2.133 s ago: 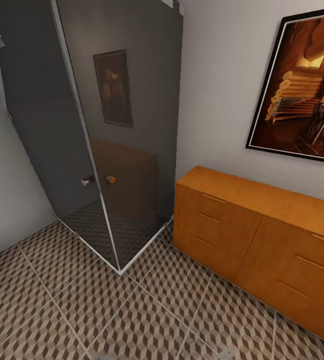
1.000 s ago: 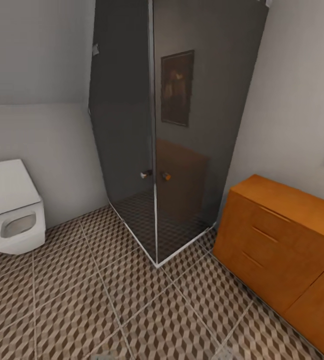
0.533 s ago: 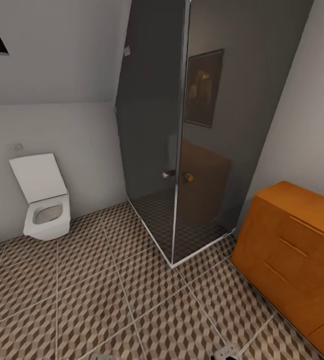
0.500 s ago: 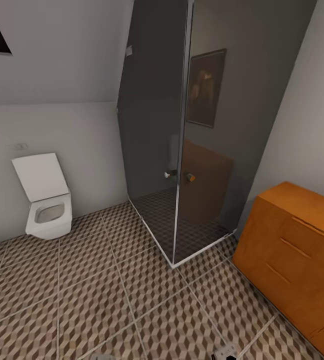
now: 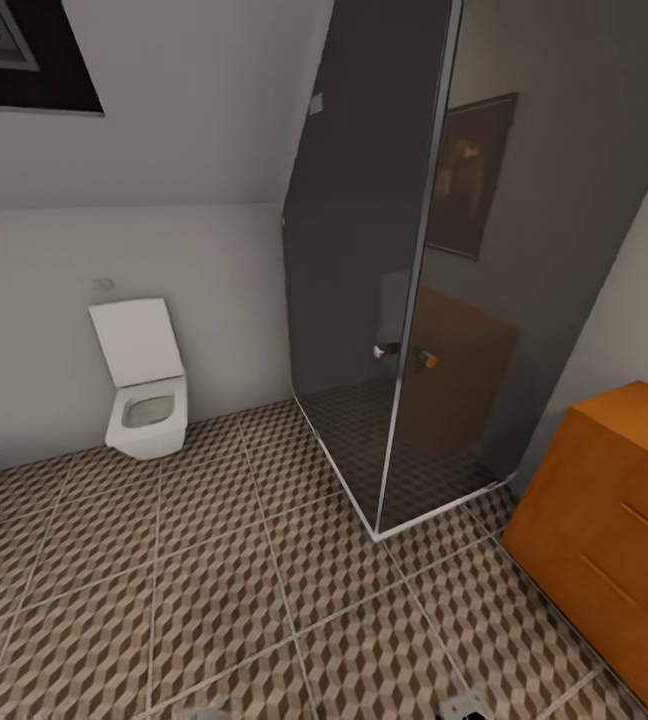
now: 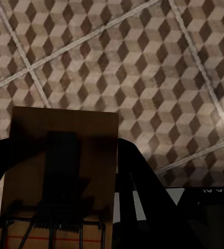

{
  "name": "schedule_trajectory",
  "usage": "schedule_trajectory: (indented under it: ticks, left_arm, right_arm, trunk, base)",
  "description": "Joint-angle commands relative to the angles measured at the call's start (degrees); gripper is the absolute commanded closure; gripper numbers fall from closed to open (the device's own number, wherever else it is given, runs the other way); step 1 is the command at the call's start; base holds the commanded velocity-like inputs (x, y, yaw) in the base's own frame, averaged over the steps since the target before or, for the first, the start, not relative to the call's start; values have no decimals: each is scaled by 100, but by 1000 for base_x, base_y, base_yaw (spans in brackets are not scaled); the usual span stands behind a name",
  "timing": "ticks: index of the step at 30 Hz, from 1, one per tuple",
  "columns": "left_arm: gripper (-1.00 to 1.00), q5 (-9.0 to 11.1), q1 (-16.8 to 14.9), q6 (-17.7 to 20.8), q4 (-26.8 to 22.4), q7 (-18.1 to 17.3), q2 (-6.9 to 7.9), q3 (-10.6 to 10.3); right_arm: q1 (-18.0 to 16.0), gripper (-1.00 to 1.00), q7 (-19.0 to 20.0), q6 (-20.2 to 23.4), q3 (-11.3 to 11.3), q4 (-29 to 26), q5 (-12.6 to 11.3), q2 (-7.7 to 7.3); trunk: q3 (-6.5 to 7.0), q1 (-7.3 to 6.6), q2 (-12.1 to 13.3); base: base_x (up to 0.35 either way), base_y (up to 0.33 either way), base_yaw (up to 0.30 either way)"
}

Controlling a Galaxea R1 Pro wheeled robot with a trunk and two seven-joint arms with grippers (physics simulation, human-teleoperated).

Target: Take the four mousetraps from the cabinet in the bathroom and place them on the bathroom floor. Make sure all four end up on the same floor surface, and ensure that at least two of them are either under or directly next to the same bathroom sink.

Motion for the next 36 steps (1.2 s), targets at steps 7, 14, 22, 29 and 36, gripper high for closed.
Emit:
schedule_trajectory:
  ticks: [7, 14, 22, 29, 36]
  left_arm:
    - [100, 35, -10, -40, -84, 19, 0, -50]
    - [100, 48, -8, -34, -39, 44, 10, -44]
    - [100, 327, -10, -42, -28, 54, 133, -33]
    - [100, 1170, -12, -169, 149, 23, 155, -39]
    - [100, 1170, -10, -180, 160, 12, 121, -48]
  right_arm:
    - [12, 100, -38, -189, 1, 2, 42, -10]
    - [14, 100, -39, -221, -357, -4, -4, -44]
    - [14, 100, -39, -191, -956, 92, -299, -3]
    - [14, 100, -39, -193, -992, 174, -325, -15]
    - [21, 100, -39, -192, -993, 179, -312, -13]
  trunk:
    - [-7, 1, -6]
    - [-7, 1, -6]
    - [-7, 1, -6]
    - [-7, 1, -6]
    - [-7, 1, -6]
  base:
    - [0, 0, 241]
    - [0, 0, 217]
    - [0, 0, 142]
    - [0, 0, 130]
    - [0, 0, 140]
